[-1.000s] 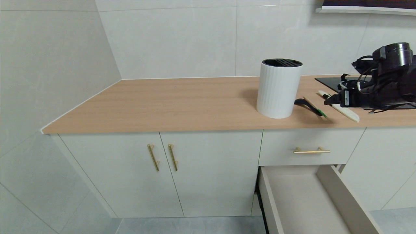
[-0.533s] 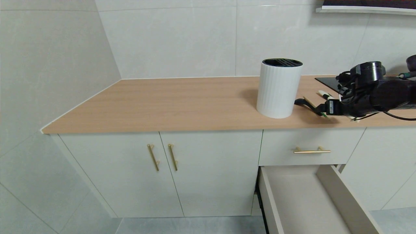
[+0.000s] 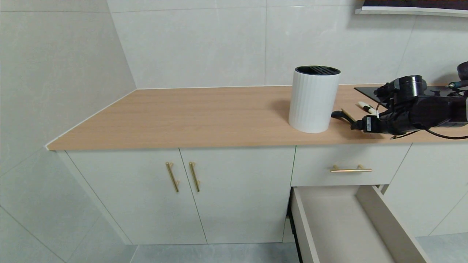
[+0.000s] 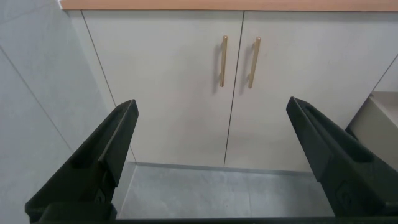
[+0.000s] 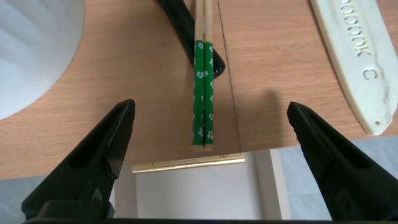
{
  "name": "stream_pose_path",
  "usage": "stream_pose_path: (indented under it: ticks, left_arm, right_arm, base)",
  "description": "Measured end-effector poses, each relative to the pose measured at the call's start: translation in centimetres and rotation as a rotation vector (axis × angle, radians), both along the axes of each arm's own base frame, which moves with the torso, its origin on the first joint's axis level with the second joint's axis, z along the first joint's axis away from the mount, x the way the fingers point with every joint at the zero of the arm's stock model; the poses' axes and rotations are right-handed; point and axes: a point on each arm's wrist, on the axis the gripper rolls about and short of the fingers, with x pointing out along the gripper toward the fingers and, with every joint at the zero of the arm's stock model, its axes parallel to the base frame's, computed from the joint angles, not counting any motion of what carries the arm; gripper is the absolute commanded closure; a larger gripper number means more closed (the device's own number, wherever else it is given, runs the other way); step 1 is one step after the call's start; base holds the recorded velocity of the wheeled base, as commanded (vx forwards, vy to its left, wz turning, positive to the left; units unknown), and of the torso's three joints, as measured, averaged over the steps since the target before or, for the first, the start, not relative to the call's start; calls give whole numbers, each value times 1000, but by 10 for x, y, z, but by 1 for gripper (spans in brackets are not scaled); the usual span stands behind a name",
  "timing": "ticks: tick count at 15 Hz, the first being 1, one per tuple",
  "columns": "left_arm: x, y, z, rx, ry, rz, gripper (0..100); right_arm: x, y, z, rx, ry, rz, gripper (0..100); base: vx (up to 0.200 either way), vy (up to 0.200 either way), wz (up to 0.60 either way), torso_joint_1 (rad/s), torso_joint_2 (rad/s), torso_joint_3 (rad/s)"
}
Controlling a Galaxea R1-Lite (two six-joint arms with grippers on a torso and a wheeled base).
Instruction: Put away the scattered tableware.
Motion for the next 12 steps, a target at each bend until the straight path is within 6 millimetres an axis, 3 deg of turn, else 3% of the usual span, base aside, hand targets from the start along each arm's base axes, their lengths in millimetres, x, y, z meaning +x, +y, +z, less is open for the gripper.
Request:
stream_pose_path:
  ticks: [1, 12]
  left_arm:
    - [0, 0, 0, 0, 0, 0, 0]
    - [0, 0, 0, 0, 0, 0, 0]
  right_arm:
    - [1, 0, 0, -1, -2, -1, 100]
    - [2, 0, 0, 16, -10, -13, 100]
  base:
    - [0, 0, 0, 0, 0, 0]
    - [0, 0, 0, 0, 0, 0]
